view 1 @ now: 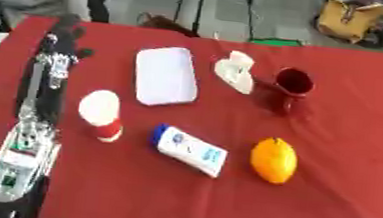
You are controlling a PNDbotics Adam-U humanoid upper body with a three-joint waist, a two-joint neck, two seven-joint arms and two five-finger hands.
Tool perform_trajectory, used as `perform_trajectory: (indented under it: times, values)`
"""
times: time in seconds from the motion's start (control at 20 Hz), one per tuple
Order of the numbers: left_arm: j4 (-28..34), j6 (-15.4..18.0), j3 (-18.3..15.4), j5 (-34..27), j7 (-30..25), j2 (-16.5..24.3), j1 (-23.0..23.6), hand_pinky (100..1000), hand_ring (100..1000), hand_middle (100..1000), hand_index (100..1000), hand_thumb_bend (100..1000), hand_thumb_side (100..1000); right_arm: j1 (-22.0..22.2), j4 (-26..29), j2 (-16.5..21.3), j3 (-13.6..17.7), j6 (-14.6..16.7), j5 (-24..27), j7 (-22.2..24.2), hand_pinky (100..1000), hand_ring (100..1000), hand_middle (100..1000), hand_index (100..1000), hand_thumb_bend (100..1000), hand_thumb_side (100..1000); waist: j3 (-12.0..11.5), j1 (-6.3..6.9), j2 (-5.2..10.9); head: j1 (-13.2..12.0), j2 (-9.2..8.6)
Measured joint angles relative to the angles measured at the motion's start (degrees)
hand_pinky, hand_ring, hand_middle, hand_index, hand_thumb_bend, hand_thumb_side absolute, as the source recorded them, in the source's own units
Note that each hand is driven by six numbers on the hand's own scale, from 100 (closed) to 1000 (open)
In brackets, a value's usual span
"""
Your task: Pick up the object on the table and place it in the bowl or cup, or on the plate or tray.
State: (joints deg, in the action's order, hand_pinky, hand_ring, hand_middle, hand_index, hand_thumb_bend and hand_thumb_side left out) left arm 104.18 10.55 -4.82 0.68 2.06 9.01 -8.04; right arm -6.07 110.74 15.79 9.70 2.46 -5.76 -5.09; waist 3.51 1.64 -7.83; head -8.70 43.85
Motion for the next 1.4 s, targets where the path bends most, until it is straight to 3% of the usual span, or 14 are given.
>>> perform_trajectory:
  times: [0.85, 0.95, 1.0, 1.05, 1.1, 1.25, 1.3, 1.4]
  values:
    - [0.33, -0.23, -0.02, 0.48, -0.23, 0.0, 0.0, 820, 948, 928, 952, 449, 772, 0.01, 0.0, -0.01, 0.16, 0.0, -0.08, 0.0, 534, 643, 826, 880, 503, 710, 0.03, 0.01, 0.0, 0.09, 0.0]
    - [0.34, -0.44, -0.19, 1.4, -0.44, 0.02, 0.0, 822, 943, 923, 947, 542, 713, 0.01, 0.0, -0.01, 0.16, 0.0, -0.08, 0.0, 534, 643, 826, 880, 503, 710, 0.03, 0.02, 0.0, 0.27, 0.0]
    - [0.41, -0.78, -0.5, 2.84, -0.85, 0.08, 0.0, 824, 932, 912, 937, 613, 630, 0.01, 0.0, -0.01, 0.16, 0.0, -0.08, 0.0, 534, 643, 827, 880, 505, 710, 0.03, 0.02, 0.0, 0.35, 0.0]
    - [0.76, -1.31, -0.95, 5.54, -1.89, 0.29, -0.02, 824, 932, 912, 937, 613, 630, 0.01, 0.0, -0.01, 0.17, 0.0, -0.08, 0.0, 534, 643, 827, 880, 505, 710, 0.03, 0.02, 0.0, 0.5, 0.0]
    - [1.39, -1.97, -1.54, 9.17, -3.35, 0.67, -0.07, 832, 924, 903, 934, 767, 550, 0.02, 0.0, -0.01, 0.18, 0.0, -0.11, 0.0, 534, 643, 827, 880, 505, 710, 0.01, 0.02, 0.0, 0.62, 0.0]
    - [4.95, -4.5, -3.98, 24.48, -9.23, 2.22, -0.42, 834, 922, 902, 936, 798, 541, 0.04, 0.0, -0.01, 0.26, -0.01, -0.18, -0.01, 534, 643, 827, 880, 505, 710, -0.05, 0.04, 0.0, 0.77, 0.0]
    - [6.2, -5.31, -4.49, 29.24, -10.97, 2.48, -0.53, 858, 920, 898, 950, 994, 600, 0.04, 0.0, -0.01, 0.33, -0.01, -0.19, -0.01, 534, 643, 827, 880, 503, 711, -0.05, 0.06, 0.0, 0.78, 0.0]
    - [7.94, -6.8, -5.25, 39.54, -15.39, 3.52, -0.54, 862, 919, 898, 950, 1000, 648, 0.04, -0.01, -0.01, 0.36, -0.01, -0.2, -0.02, 535, 643, 827, 880, 503, 711, -0.17, 0.25, 0.1, 0.8, 0.0]
